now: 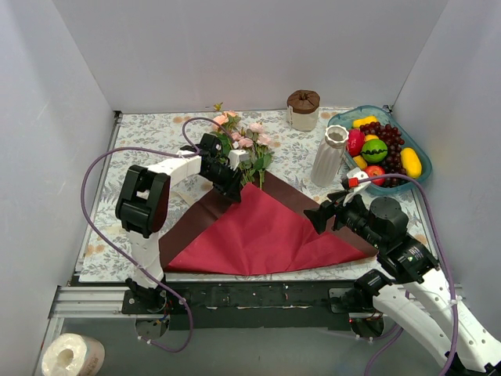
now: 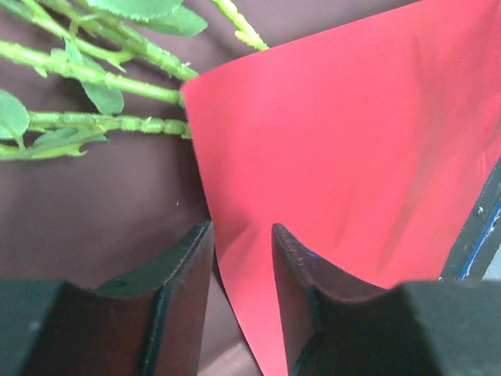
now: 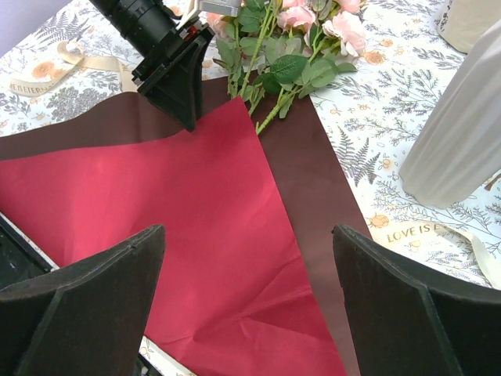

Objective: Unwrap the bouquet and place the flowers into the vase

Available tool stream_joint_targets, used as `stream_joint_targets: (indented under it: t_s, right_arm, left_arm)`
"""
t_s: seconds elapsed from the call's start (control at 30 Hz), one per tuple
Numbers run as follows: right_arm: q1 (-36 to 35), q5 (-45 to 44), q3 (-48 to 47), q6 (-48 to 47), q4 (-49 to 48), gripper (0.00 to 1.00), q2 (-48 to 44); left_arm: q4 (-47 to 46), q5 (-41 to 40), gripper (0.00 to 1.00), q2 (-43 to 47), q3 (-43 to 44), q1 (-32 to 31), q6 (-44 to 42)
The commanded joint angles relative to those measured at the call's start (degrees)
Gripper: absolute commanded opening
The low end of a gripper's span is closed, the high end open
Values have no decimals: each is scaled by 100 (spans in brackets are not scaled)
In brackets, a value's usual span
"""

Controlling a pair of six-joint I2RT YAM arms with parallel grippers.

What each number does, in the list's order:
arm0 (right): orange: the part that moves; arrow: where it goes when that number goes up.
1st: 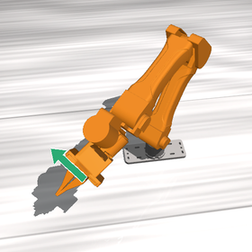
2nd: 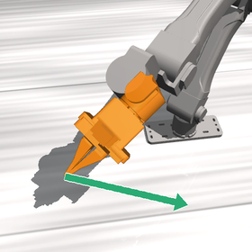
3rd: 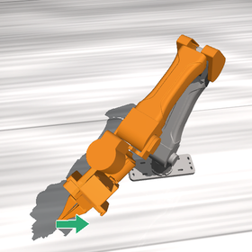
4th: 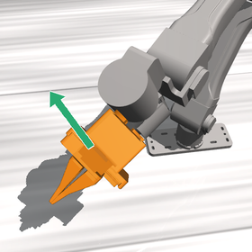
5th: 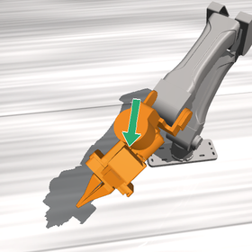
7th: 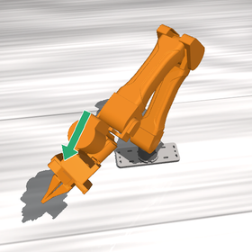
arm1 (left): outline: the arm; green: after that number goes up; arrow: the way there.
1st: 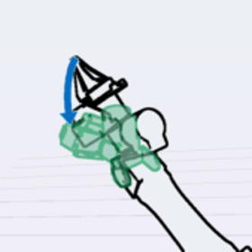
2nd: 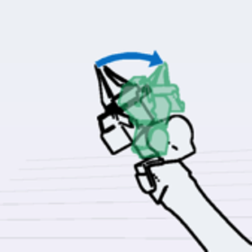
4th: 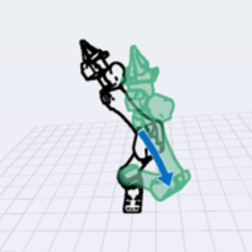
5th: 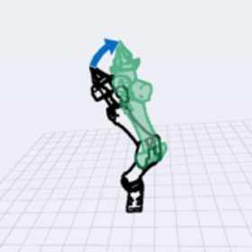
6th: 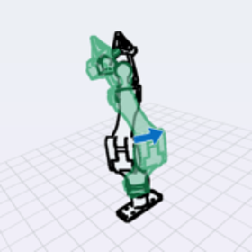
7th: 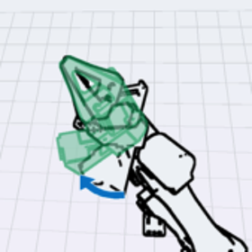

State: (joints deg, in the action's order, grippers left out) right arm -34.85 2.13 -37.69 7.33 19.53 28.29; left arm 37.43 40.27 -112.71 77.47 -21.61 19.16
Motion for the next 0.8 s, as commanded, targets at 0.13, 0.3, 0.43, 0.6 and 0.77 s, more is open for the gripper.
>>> stream_joint_targets:
  t_s: [0.13,0.3,0.43,0.6,0.77]
  right_arm:
    - [13,-64,-28,58,-195,94,-43]
    - [13,-108,-72,49,-125,94,-96]
    - [13,-108,-98,58,-107,94,-96]
    - [5,-73,-151,75,-116,94,-96]
    - [13,-46,-203,102,-125,93,-105]
  left_arm:
    - [177,359,33,-164,295,-89,-123]
    - [124,350,31,-182,339,-116,-88]
    - [159,262,5,-156,444,-142,-35]
    - [124,-36,0,125,523,-169,-52]
    - [229,-212,0,451,611,-230,-123]
